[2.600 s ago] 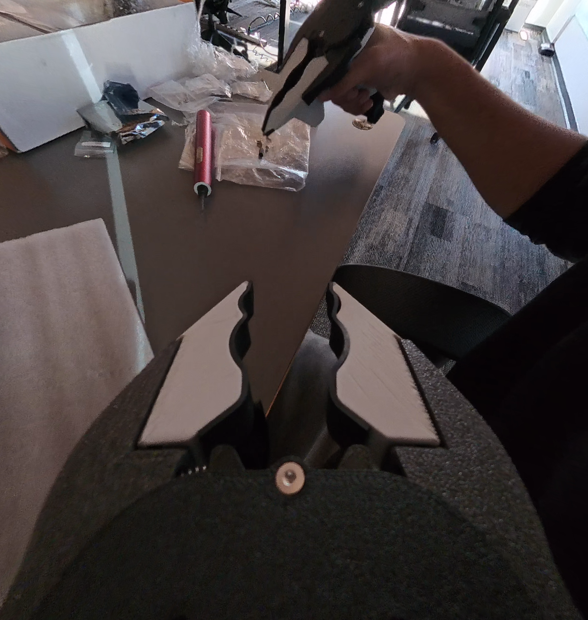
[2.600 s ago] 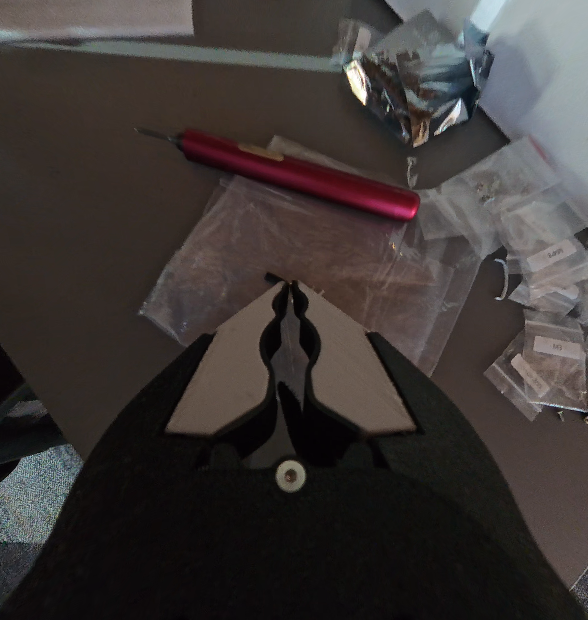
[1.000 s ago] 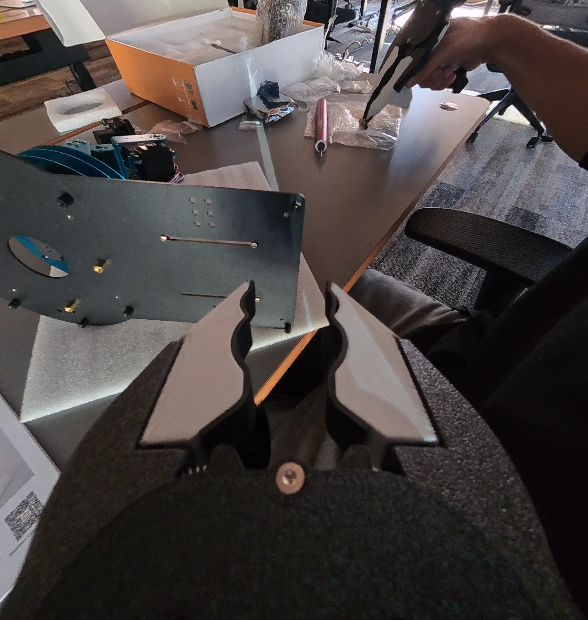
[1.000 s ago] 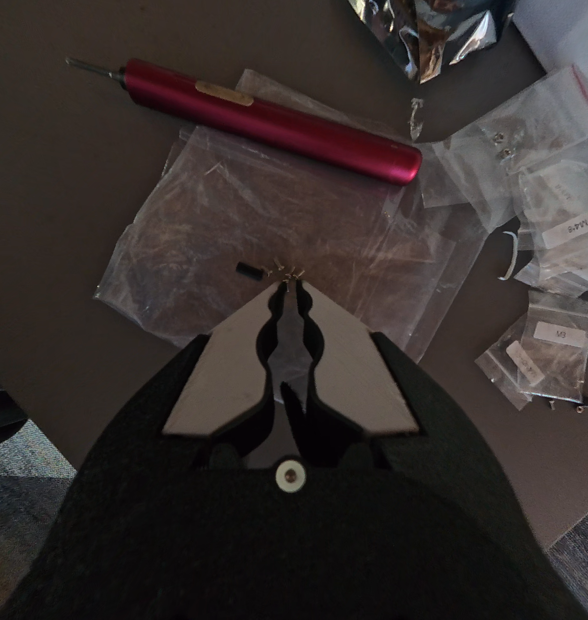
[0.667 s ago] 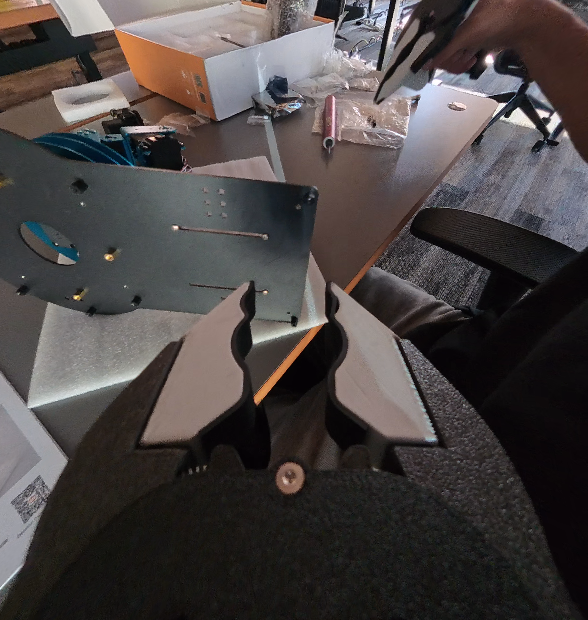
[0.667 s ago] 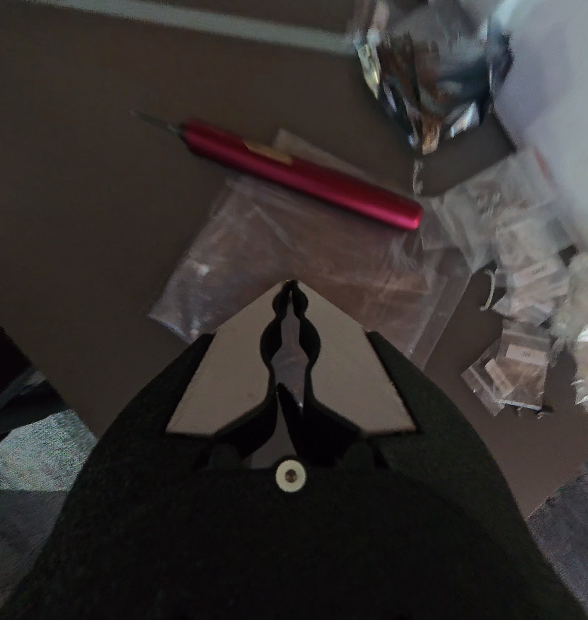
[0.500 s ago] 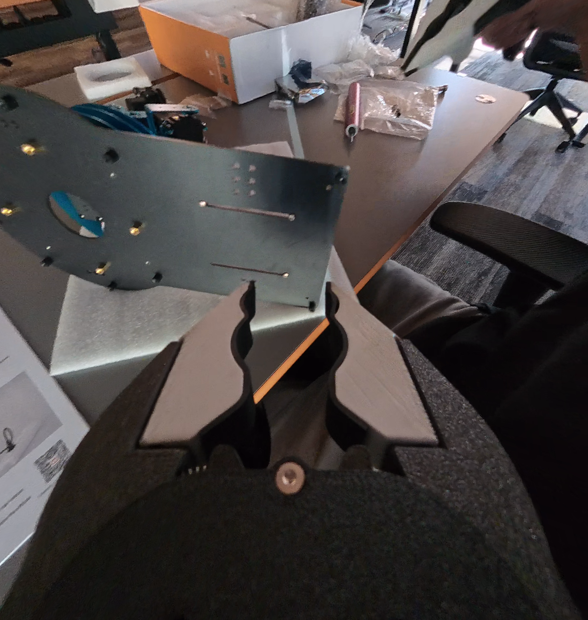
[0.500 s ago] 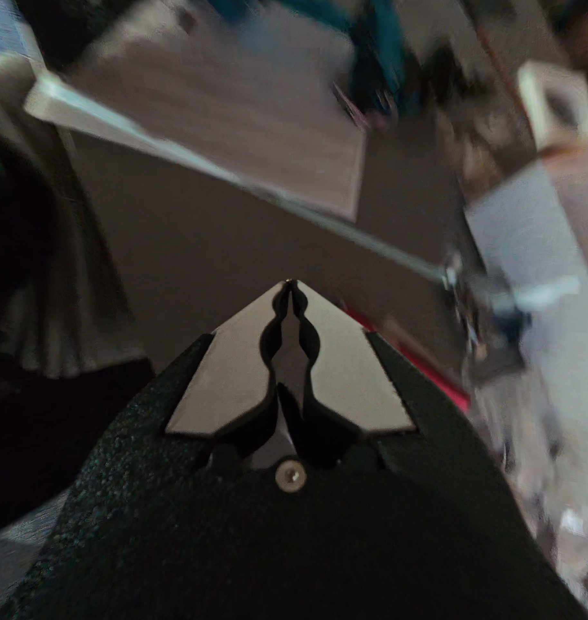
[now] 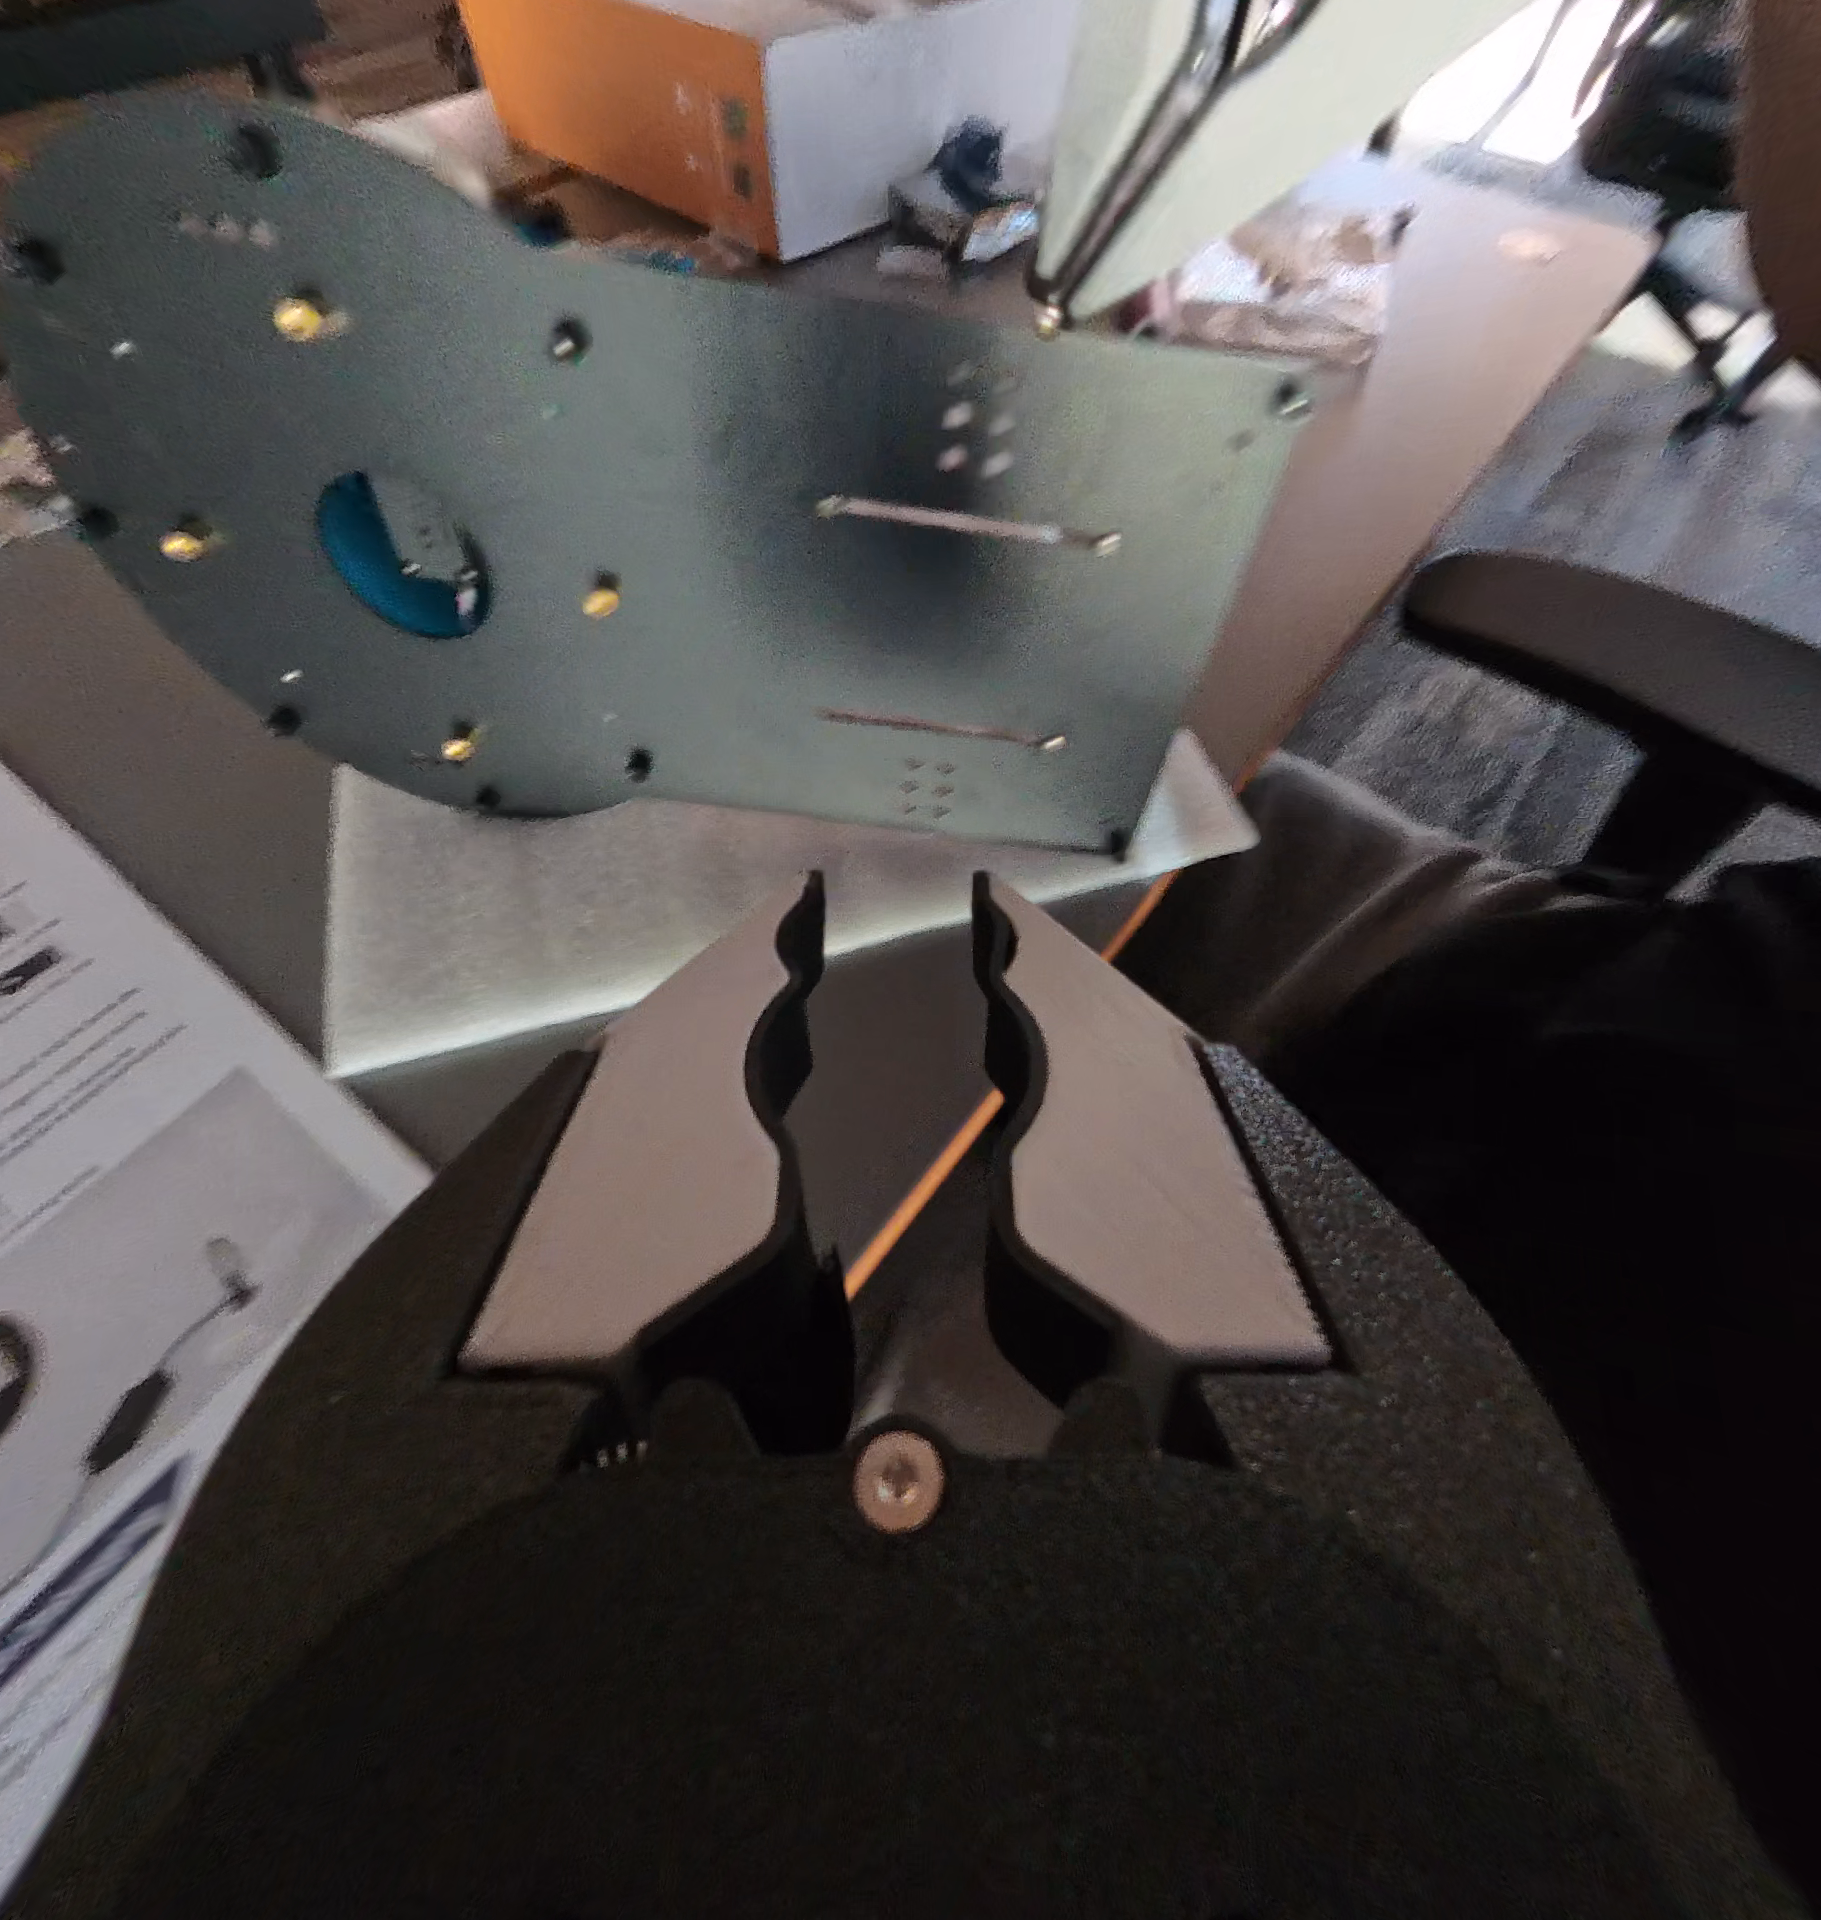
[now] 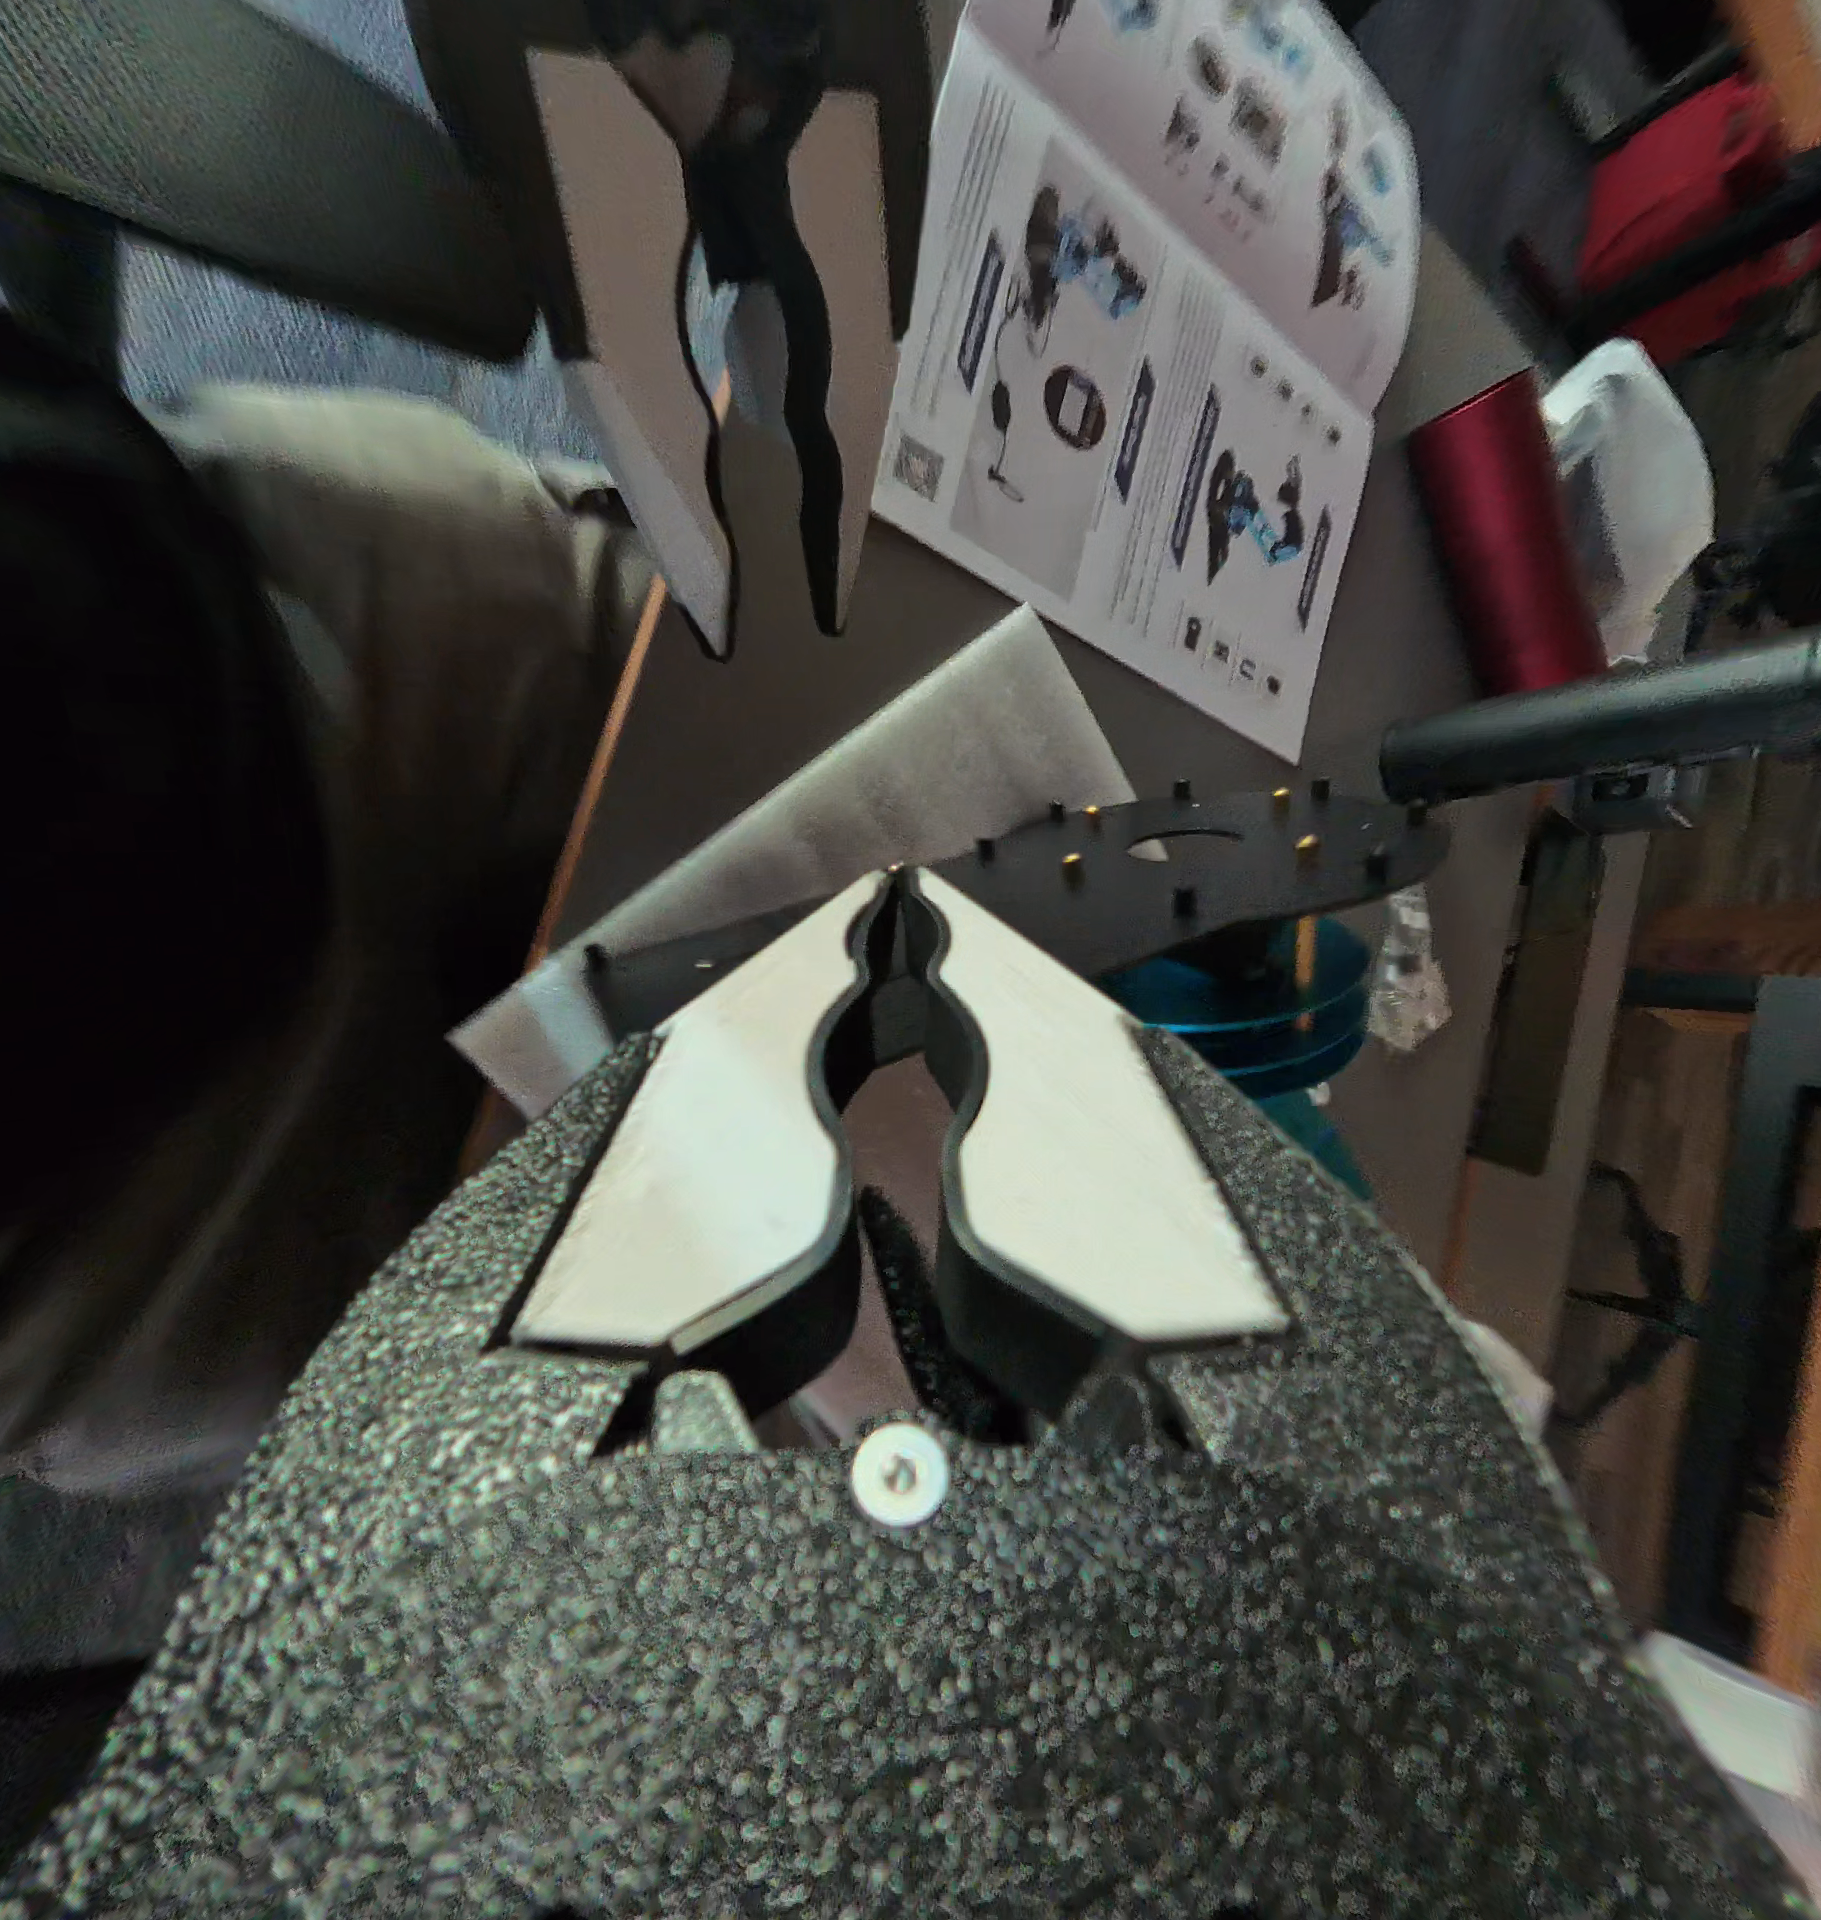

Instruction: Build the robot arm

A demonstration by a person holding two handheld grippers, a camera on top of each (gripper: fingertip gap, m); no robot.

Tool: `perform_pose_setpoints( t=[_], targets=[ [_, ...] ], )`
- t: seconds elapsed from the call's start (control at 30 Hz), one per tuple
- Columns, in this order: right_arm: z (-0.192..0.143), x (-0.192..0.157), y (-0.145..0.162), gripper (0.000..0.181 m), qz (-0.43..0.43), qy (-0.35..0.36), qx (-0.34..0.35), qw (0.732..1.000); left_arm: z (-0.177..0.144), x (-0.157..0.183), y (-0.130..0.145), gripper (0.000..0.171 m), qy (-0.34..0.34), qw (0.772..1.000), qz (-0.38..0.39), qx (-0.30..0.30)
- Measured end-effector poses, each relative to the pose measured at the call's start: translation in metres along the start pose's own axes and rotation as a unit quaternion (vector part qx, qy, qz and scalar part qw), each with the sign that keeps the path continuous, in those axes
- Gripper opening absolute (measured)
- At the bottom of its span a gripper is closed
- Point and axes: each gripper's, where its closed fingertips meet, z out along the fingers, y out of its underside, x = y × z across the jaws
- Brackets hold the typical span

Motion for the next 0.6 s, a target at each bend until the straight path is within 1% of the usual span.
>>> perform_pose_setpoints(
  t=[0.1,0.17,0.2,0.27,0.37,0.4,0.43,0.5,0.53,0.6],
  targets=[
    [0.039,0.023,0.002,0.0,-0.072,-0.053,-0.116,0.989,0.001,-0.03,0.012,0.028,-0.029,0.999,0.01,-0.045],
    [0.065,0.024,0.003,0.0,-0.097,-0.111,-0.176,0.973,0.0,-0.046,0.019,0.028,-0.048,0.997,0.003,-0.061],
    [0.077,0.023,0.003,0.0,-0.11,-0.137,-0.2,0.964,-0.002,-0.052,0.023,0.028,-0.057,0.996,-0.004,-0.067],
    [0.099,0.027,0.001,0.0,-0.13,-0.158,-0.238,0.949,-0.007,-0.062,0.031,0.028,-0.076,0.994,-0.021,-0.073],
    [0.121,0.019,-0.007,0.0,-0.122,-0.213,-0.267,0.932,-0.025,-0.073,0.046,0.028,-0.098,0.991,-0.073,-0.06],
    [0.127,0.023,-0.006,0.0,-0.122,-0.212,-0.285,0.927,-0.032,-0.077,0.052,0.028,-0.107,0.989,-0.09,-0.058],
    [0.132,0.026,-0.009,0.0,-0.126,-0.208,-0.282,0.928,-0.039,-0.079,0.057,0.028,-0.115,0.987,-0.1,-0.053],
    [0.137,0.024,-0.02,0.0,-0.11,-0.231,-0.243,0.936,-0.053,-0.081,0.067,0.028,-0.132,0.984,-0.111,-0.04],
    [0.14,0.027,-0.019,0.0,-0.098,-0.233,-0.239,0.937,-0.059,-0.082,0.072,0.028,-0.141,0.983,-0.115,-0.036],
    [0.151,0.035,-0.009,0.0,-0.087,-0.228,-0.263,0.933,-0.072,-0.085,0.08,0.028,-0.158,0.98,-0.12,-0.023]
  ],
)
